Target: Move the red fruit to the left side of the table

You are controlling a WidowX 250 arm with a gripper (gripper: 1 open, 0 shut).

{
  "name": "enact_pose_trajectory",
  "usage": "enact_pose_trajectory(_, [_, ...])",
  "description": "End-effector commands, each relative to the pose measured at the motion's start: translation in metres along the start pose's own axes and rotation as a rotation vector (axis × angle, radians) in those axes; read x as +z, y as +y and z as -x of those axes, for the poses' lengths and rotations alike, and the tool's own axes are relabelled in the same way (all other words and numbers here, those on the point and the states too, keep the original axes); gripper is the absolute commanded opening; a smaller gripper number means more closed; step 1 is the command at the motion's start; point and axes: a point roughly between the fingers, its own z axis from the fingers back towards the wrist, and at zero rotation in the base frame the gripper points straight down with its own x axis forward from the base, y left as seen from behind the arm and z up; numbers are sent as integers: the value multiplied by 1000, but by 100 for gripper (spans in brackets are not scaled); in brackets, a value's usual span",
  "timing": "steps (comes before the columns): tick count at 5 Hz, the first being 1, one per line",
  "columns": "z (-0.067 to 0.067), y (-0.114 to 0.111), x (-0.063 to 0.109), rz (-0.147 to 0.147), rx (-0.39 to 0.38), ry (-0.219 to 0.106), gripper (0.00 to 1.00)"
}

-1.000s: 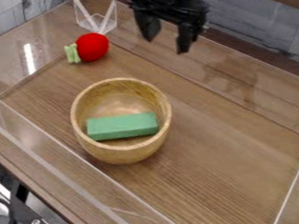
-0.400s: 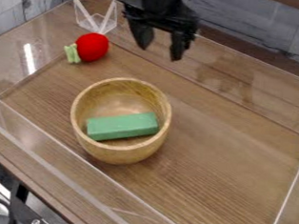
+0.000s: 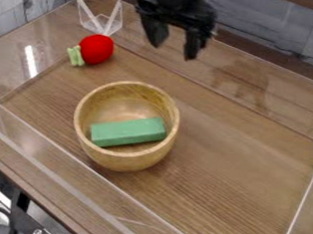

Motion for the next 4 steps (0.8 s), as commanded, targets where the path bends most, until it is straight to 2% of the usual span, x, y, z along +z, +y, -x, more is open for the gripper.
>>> enact_pose_trajectory(1, [-11,13,9,18,-101,-40,100])
enact_pose_trajectory(3, [-11,-3,4,12,-24,-32,100])
enact_pose_trajectory(4, [-7,-16,8,16,-32,-27,100])
